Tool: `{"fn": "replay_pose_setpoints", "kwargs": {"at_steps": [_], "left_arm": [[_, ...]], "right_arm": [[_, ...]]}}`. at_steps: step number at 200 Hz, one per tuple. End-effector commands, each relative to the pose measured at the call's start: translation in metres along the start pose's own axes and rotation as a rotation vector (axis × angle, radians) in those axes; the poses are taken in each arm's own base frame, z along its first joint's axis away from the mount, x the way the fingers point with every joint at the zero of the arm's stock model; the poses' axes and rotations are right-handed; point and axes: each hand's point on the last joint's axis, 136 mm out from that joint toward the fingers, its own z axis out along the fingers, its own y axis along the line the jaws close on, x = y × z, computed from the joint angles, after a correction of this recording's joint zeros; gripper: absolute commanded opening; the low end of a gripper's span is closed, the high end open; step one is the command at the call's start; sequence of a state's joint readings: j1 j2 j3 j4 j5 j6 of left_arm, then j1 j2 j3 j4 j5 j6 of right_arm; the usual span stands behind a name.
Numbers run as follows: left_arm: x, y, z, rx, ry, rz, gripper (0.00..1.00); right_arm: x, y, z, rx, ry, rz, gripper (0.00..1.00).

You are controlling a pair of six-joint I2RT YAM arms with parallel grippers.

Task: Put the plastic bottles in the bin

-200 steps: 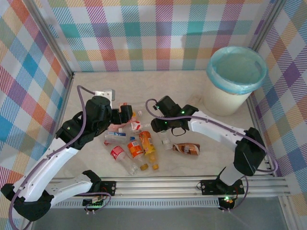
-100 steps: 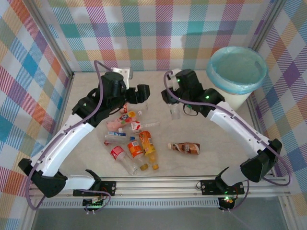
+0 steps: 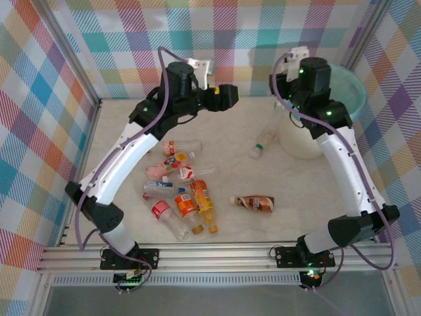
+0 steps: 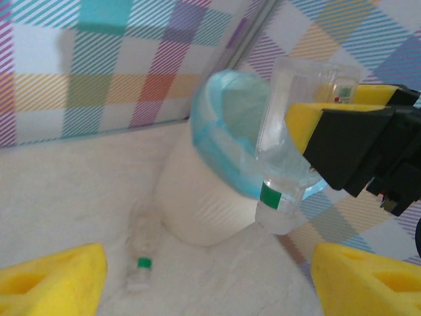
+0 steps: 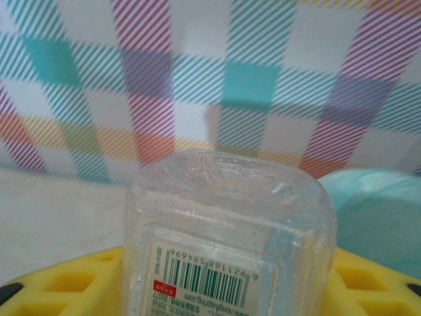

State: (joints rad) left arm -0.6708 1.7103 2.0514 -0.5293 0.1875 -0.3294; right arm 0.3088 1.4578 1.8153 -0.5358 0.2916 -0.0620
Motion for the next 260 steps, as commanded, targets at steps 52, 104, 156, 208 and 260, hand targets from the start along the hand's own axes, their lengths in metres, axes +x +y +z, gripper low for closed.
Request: {"fn": "replay_pose_setpoints", "kwargs": {"at_steps": [52, 104, 156, 208, 260], "left_arm": [[-0.004, -0.030, 0.039, 0.136, 0.044, -0.018, 0.80], [0.012, -0.031, 0.047, 0.146, 0.083, -0.017, 0.79], [0.025, -0.032, 0.059, 0.155, 0.118, -0.020, 0.80], [0.031, -0.037, 0.066, 0.168, 0.127, -0.028, 0.79], [0.033, -0.035, 0.061, 0.139, 0.133, -0.019, 0.80]], "right_arm": [[-0.061, -0.091, -0.003, 0.249, -0.239, 0.028, 0.49], [-0.044, -0.108, 0.022, 0.357, -0.237, -0.070, 0.49], [-0.022, -0.109, 0.022, 0.380, -0.240, -0.114, 0.49], [-0.014, -0.108, 0.019, 0.390, -0.241, -0.182, 0.57], [-0.014, -0.108, 0.021, 0.387, -0.233, -0.174, 0.71]]}}
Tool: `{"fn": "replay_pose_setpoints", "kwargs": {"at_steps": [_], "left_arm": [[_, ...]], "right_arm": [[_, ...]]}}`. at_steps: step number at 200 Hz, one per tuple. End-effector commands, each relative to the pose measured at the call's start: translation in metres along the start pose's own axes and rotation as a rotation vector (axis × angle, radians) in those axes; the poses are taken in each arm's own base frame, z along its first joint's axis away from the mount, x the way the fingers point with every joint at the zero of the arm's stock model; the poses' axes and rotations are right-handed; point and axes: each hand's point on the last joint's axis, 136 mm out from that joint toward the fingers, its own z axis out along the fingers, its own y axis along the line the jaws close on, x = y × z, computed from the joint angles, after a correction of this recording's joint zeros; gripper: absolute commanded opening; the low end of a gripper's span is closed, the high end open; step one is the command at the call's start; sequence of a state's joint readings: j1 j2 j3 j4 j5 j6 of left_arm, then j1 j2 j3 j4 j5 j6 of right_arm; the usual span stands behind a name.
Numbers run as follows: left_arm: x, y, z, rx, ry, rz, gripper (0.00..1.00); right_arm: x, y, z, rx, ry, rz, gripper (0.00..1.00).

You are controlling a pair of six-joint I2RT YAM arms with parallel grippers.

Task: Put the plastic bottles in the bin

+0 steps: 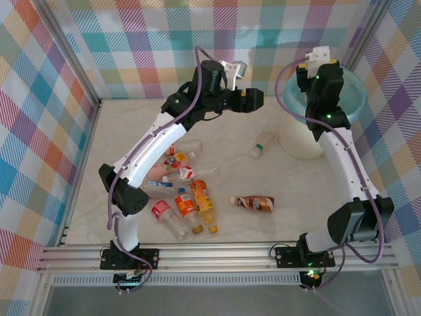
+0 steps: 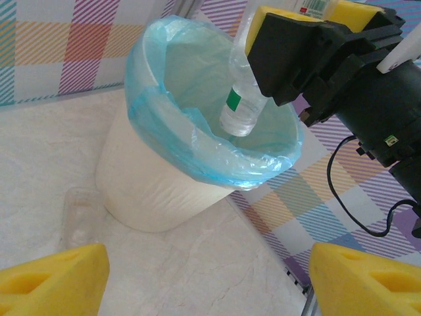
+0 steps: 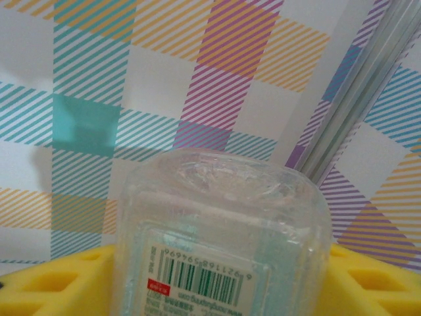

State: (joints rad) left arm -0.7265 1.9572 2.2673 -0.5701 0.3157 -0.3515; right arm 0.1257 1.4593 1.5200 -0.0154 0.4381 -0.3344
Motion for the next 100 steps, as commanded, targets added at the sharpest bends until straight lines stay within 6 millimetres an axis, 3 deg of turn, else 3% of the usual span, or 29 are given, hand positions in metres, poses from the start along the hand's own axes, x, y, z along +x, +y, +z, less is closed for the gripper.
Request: {"fn": "replay_pose_setpoints", "kwargs": {"at_steps": [1, 60, 100], "left_arm": [[-0.0032, -0.0096, -0.0080, 0.009, -0.014, 0.006, 0.80], [-0.0028, -0.0095, -0.0159, -0.006, -0.021, 0.017, 0.80], [-0.0030, -0.0092, -0.0173, -0.010, -0.024, 0.020, 0.80]], "right_arm": [[-0.0261, -0.0157, -0.0110, 0.038, -0.074, 0.020, 0.72], [-0.0259, -0.0154, -0.0111, 0.035, -0.069, 0.018, 0.74], [-0.0246, -0.0138, -0.0135, 0.022, -0.066, 0.018, 0.82]]}}
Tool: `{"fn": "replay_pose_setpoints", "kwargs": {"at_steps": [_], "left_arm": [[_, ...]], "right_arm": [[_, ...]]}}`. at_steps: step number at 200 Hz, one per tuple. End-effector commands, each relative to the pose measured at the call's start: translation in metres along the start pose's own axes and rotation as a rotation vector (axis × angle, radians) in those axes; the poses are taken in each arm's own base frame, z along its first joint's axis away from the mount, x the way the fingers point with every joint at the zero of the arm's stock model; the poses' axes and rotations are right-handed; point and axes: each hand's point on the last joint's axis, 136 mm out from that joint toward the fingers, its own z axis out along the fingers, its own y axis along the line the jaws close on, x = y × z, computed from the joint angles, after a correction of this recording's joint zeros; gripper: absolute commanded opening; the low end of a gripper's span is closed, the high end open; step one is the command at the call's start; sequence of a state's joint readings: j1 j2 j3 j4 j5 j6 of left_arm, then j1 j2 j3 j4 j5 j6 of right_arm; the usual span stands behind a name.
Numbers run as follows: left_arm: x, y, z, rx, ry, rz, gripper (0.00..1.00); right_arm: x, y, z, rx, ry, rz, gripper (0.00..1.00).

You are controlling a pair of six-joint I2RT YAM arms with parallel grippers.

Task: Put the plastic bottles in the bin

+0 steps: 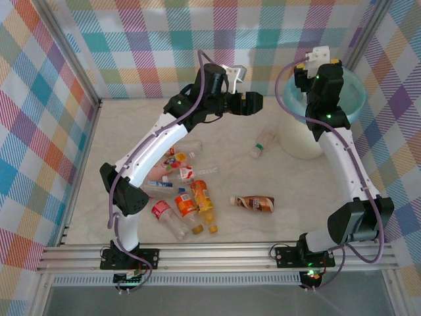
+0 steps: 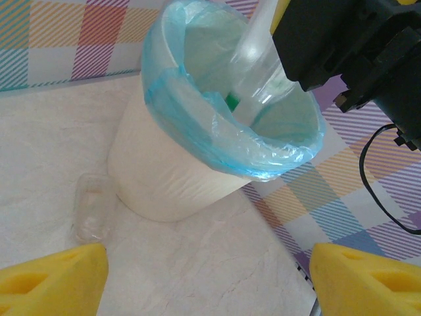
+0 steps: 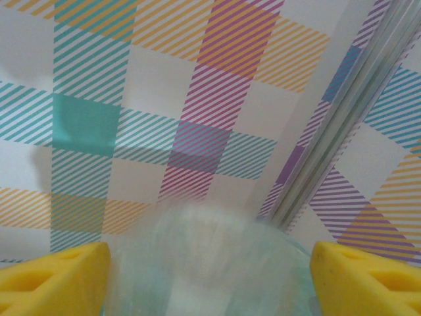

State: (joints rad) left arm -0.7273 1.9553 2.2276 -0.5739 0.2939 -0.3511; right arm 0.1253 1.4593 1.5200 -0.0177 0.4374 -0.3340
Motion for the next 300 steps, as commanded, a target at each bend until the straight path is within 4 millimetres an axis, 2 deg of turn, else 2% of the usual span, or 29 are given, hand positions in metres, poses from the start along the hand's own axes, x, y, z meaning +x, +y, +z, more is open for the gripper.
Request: {"fn": "replay_pose_setpoints", "kwargs": {"at_steps": [1, 40, 80, 91, 113, 141, 158, 170, 182, 195, 213, 239, 255, 280, 300], "left_arm": [[-0.014, -0.021, -0.025, 0.027, -0.050, 0.031, 0.80], [-0.013, -0.020, -0.029, 0.019, -0.054, 0.030, 0.80], [-0.009, -0.011, -0.045, -0.037, -0.074, 0.043, 0.81], [-0.003, -0.005, -0.053, -0.071, -0.075, 0.052, 0.81], [0.006, 0.011, -0.076, -0.155, -0.090, 0.070, 0.82], [0.030, 0.043, -0.113, -0.286, -0.095, 0.064, 0.82], [0.052, 0.067, -0.140, -0.384, -0.092, 0.045, 0.83], [0.070, 0.085, -0.160, -0.454, -0.086, 0.023, 0.83], [0.088, 0.100, -0.178, -0.513, -0.075, 0.002, 0.83], [0.109, 0.113, -0.195, -0.573, -0.052, -0.015, 0.83], [0.139, 0.128, -0.212, -0.626, -0.006, -0.052, 0.83], [0.172, 0.142, -0.221, -0.661, 0.021, -0.108, 0.83], [0.186, 0.148, -0.220, -0.668, 0.040, -0.138, 0.83], [0.196, 0.149, -0.213, -0.652, 0.081, -0.151, 0.83], [0.205, 0.149, -0.208, -0.640, 0.123, -0.158, 0.83]], "right_arm": [[-0.025, -0.014, -0.013, 0.023, -0.067, 0.018, 0.82], [-0.026, -0.011, -0.014, -0.004, -0.058, 0.036, 0.81], [-0.027, 0.011, -0.021, -0.125, -0.019, 0.119, 0.79], [-0.031, 0.023, -0.028, -0.180, -0.011, 0.137, 0.79], [-0.042, 0.064, -0.048, -0.336, -0.009, 0.142, 0.79], [-0.042, 0.135, -0.084, -0.580, 0.027, 0.114, 0.79], [-0.024, 0.181, -0.105, -0.726, 0.101, 0.085, 0.79], [-0.003, 0.207, -0.115, -0.792, 0.182, 0.086, 0.78], [0.021, 0.226, -0.123, -0.831, 0.277, 0.124, 0.76], [0.049, 0.237, -0.129, -0.850, 0.371, 0.158, 0.76], [0.091, 0.237, -0.131, -0.788, 0.516, 0.200, 0.76], [0.141, 0.237, -0.142, -0.743, 0.661, 0.214, 0.74], [0.160, 0.235, -0.152, -0.738, 0.711, 0.216, 0.73], [0.183, 0.230, -0.169, -0.733, 0.789, 0.229, 0.76], [0.203, 0.232, -0.192, -0.785, 0.884, 0.238, 0.75]]}}
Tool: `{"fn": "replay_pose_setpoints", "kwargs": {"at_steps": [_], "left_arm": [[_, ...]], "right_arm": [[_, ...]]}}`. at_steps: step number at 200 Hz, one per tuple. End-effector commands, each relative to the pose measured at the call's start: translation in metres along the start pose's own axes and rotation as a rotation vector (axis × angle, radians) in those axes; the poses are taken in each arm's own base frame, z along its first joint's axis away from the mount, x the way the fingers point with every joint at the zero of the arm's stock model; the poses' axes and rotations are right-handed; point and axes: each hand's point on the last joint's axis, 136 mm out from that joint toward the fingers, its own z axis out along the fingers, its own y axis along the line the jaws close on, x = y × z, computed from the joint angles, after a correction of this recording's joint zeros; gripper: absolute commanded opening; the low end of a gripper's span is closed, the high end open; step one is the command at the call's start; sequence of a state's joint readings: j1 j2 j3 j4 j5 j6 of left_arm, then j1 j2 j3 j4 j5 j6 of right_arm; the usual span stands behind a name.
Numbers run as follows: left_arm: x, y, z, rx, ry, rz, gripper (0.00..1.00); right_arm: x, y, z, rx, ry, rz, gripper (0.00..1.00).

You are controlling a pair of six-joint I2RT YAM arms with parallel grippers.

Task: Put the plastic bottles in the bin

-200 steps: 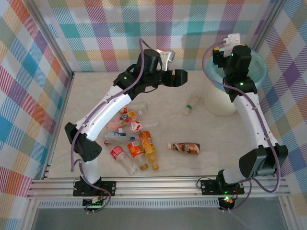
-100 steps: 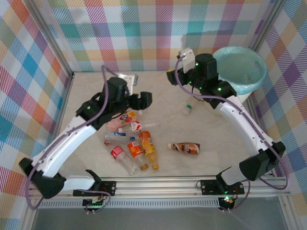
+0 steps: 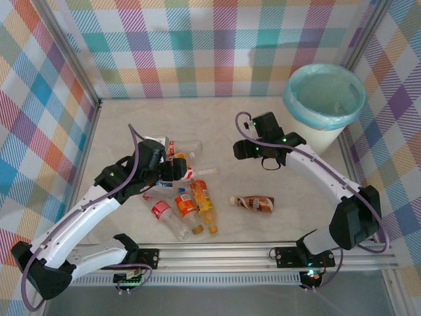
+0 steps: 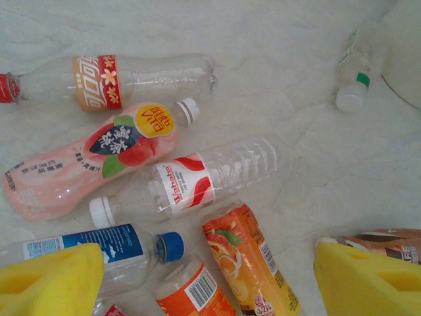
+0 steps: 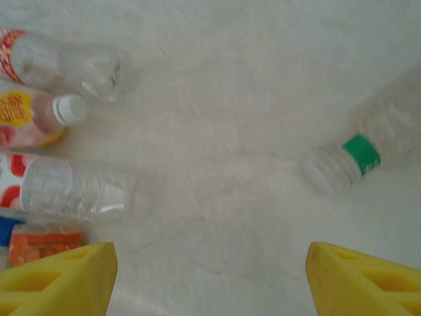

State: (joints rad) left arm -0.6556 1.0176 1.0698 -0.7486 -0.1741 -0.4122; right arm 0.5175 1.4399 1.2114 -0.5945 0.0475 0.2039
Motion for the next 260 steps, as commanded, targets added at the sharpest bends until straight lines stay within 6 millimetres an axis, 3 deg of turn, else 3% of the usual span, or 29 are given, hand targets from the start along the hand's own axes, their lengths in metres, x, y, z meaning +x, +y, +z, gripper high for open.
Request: {"fn": "replay_pose_setpoints", "kwargs": {"at_steps": [1, 43, 90, 112, 167, 260], "left_arm": [[0.009, 0.000, 0.005, 0.008, 0.041, -0.023, 0.83], [0.033, 0.007, 0.010, 0.005, 0.105, -0.035, 0.83], [0.063, 0.019, 0.017, -0.011, 0.169, -0.085, 0.83], [0.073, 0.029, 0.013, -0.031, 0.167, -0.107, 0.84], [0.089, 0.044, 0.007, -0.060, 0.154, -0.144, 0.84], [0.089, 0.046, 0.006, -0.072, 0.155, -0.147, 0.85]], "right_arm": [[0.023, 0.008, -0.013, -0.062, 0.057, 0.070, 0.75], [0.066, 0.054, -0.004, -0.188, 0.194, 0.084, 0.72], [0.082, 0.125, 0.035, -0.286, 0.310, 0.023, 0.75], [0.086, 0.145, 0.052, -0.293, 0.353, -0.010, 0.76], [0.090, 0.156, 0.082, -0.278, 0.411, 0.000, 0.82], [0.110, 0.164, 0.100, -0.282, 0.476, -0.032, 0.80]]}}
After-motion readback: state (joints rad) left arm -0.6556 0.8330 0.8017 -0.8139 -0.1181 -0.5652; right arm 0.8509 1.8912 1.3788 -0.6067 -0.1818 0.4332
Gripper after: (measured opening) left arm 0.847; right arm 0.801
